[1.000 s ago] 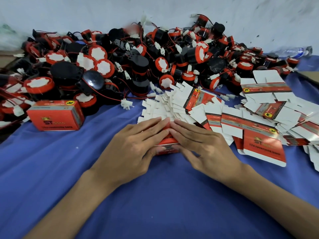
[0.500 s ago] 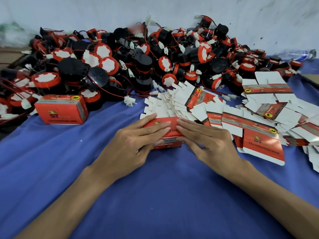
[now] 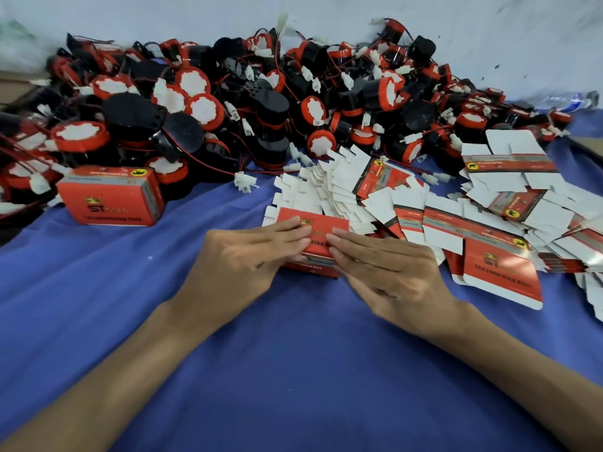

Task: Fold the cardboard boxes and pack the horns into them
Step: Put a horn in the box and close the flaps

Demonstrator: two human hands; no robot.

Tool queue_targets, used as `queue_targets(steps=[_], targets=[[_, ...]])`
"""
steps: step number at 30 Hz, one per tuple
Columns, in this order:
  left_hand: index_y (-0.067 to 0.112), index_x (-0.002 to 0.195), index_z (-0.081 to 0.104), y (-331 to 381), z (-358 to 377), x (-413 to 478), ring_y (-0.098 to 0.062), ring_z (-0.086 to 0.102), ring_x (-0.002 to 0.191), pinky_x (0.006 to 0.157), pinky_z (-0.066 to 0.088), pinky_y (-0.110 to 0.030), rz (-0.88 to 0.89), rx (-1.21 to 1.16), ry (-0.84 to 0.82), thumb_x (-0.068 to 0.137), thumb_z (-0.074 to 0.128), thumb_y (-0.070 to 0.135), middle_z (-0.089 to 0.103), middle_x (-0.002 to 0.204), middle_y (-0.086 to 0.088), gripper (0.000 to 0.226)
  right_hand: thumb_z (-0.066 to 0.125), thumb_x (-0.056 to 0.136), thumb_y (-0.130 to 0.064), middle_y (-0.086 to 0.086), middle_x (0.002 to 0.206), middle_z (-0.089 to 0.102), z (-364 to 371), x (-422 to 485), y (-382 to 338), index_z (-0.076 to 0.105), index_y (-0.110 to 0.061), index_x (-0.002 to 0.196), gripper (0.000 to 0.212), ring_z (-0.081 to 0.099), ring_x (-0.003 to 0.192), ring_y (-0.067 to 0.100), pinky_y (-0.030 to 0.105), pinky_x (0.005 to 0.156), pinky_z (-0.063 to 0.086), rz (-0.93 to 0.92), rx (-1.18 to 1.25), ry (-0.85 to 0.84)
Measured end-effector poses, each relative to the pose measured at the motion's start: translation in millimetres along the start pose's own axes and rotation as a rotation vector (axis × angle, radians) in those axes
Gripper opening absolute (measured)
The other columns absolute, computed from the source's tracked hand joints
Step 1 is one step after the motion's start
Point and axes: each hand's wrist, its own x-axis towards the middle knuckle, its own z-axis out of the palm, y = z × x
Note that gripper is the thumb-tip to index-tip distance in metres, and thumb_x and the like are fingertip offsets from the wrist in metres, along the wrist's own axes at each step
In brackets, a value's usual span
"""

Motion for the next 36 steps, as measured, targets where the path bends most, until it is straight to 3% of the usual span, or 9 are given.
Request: queue_targets(steps=[3,6,10,18,24,29,32,34,36], targets=[[0.001,0.091,0.075,-3,-2,1,-0.021,0.069,0.099,0.094,0.052,-0.028,-0.094,-0.064,0.053,0.085,0.070,0.014,0.069,0.103,-0.003,0.015,0.077,0.078,-0.002,0.010,0.108,0.070,3,2,-1,0.075,-0.001,0.096,0.019,0.068,0.104,0.021,0.038,0.079,0.059,0.079,0.072,-0.012],[-0.001,0.091,0.075,-5,0,0,-0.025,0.068,0.100,0.092,0.053,-0.039,0.038,0.089,0.010,0.079,0.073,0.004,0.071,0.102,-0.010,0.013,0.078,0.077,-0.003,0.009,0.107,0.070,3,2,-1,0.075,-0.002,0.096,0.020,0.067,0.104,0.020,0.038,0.079,0.059,0.114,0.077,-0.024],[-0.002,0.090,0.076,-10,-5,4,-0.023,0.066,0.100,0.092,0.052,-0.035,0.174,0.183,-0.014,0.084,0.066,0.006,0.072,0.100,-0.011,0.014,0.078,0.078,-0.004,0.009,0.106,0.071,2,4,1,0.075,-0.001,0.094,0.016,0.068,0.103,0.021,0.038,0.081,0.059,0.101,0.041,-0.028],[-0.002,0.092,0.075,-1,0,1,-0.026,0.070,0.099,0.094,0.049,-0.031,0.085,0.189,-0.029,0.089,0.061,0.006,0.073,0.103,-0.012,0.017,0.071,0.082,0.001,0.014,0.095,0.071,4,4,1,0.074,0.003,0.092,0.011,0.068,0.081,0.031,0.035,0.074,0.054,0.140,0.028,-0.021],[-0.002,0.083,0.074,-2,1,3,-0.020,0.051,0.081,0.075,0.046,-0.027,0.137,0.240,0.025,0.090,0.059,-0.004,0.071,0.086,-0.013,0.016,0.071,0.076,0.012,0.013,0.087,0.071,8,5,-2,0.075,0.003,0.088,0.015,0.067,0.075,0.030,0.029,0.074,0.052,0.149,0.054,0.000],[-0.002,0.075,0.074,-3,2,5,-0.027,0.063,0.068,0.067,0.050,-0.035,0.191,0.232,0.016,0.089,0.052,-0.009,0.071,0.078,-0.010,0.027,0.065,0.079,0.014,0.010,0.087,0.073,9,4,-4,0.076,0.002,0.085,0.017,0.068,0.074,0.028,0.033,0.068,0.054,0.076,0.000,-0.009],[0.000,0.063,0.068,-5,4,9,-0.027,0.063,0.062,0.056,0.051,-0.036,0.293,0.249,-0.058,0.096,0.039,-0.006,0.069,0.074,-0.011,0.045,0.066,0.071,0.017,0.005,0.090,0.074,8,2,-2,0.076,-0.004,0.084,0.027,0.070,0.078,0.025,0.033,0.070,0.050,0.026,-0.056,-0.167],[0.001,0.068,0.070,-8,7,13,-0.028,0.060,0.070,0.062,0.051,-0.037,0.214,0.226,0.049,0.090,0.051,-0.009,0.070,0.081,-0.011,0.032,0.062,0.078,0.012,0.006,0.095,0.072,5,4,1,0.076,-0.005,0.090,0.025,0.068,0.085,0.025,0.032,0.075,0.049,0.054,-0.038,-0.136],[0.007,0.097,0.073,-15,9,16,-0.027,0.055,0.097,0.085,0.048,-0.034,0.000,0.170,0.115,0.083,0.072,0.005,0.063,0.110,-0.010,0.014,0.063,0.087,-0.005,0.011,0.106,0.066,0,6,8,0.071,-0.004,0.107,0.021,0.061,0.097,0.025,0.029,0.086,0.046,0.165,-0.003,-0.033]])
